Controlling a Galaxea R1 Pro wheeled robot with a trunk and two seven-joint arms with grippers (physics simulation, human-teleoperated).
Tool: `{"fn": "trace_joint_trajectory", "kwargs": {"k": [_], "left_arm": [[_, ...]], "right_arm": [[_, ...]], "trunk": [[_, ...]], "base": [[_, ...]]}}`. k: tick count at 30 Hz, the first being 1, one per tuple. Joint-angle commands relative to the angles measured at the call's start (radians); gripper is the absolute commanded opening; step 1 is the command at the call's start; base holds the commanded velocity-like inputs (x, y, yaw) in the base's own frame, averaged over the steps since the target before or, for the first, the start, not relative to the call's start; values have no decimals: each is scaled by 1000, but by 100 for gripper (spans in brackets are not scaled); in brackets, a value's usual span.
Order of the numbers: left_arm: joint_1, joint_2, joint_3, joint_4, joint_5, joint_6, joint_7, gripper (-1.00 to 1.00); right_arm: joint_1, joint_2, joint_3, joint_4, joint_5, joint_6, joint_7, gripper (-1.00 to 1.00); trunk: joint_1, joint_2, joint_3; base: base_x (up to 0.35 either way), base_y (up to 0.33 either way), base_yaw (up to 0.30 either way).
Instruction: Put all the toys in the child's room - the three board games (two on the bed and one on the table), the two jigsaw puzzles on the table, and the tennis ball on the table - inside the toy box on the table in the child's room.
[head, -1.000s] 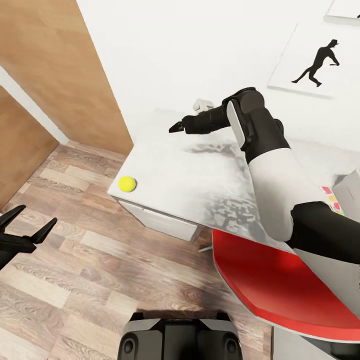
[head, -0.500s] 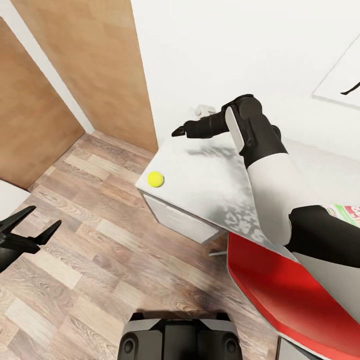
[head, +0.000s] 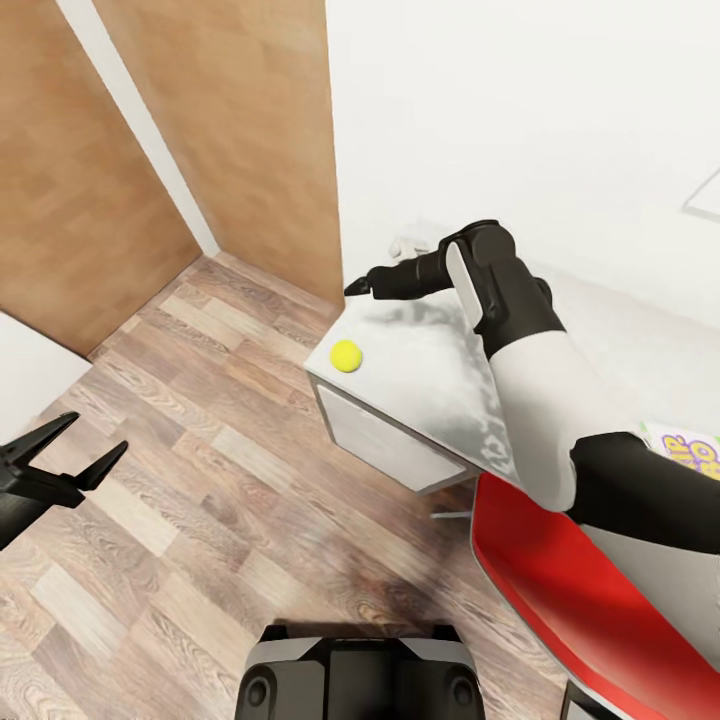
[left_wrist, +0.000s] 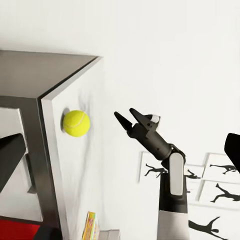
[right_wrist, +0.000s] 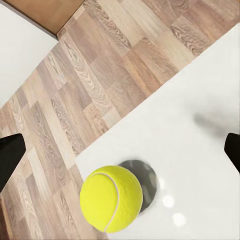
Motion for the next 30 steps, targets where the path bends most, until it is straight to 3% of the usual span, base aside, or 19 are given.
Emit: {"fn": "trace_joint_trajectory", "kwargs": {"k": [1,12,20,30], "left_arm": [[-1,0,1,0,-8,3,-9,100],[-8,1,-20,1,-8,3,5,100],[-12,2,-23,3,-9,2,7,100],[-14,0,-23,3,-10,1,7,100]], "right_arm": [[0,0,0,-1,6,3,5,100],[69,0,11,-94,9,3,6,100],[124,0,92,-150,15,3,4,100],[137,0,112,-171,14,3,3,100]], "trunk": [[1,-2,-1],[1,-2,-1],[1,-2,-1],[1,-2,-1]], "base": [[0,0,51],[0,0,19],[0,0,3],[0,0,2]]}}
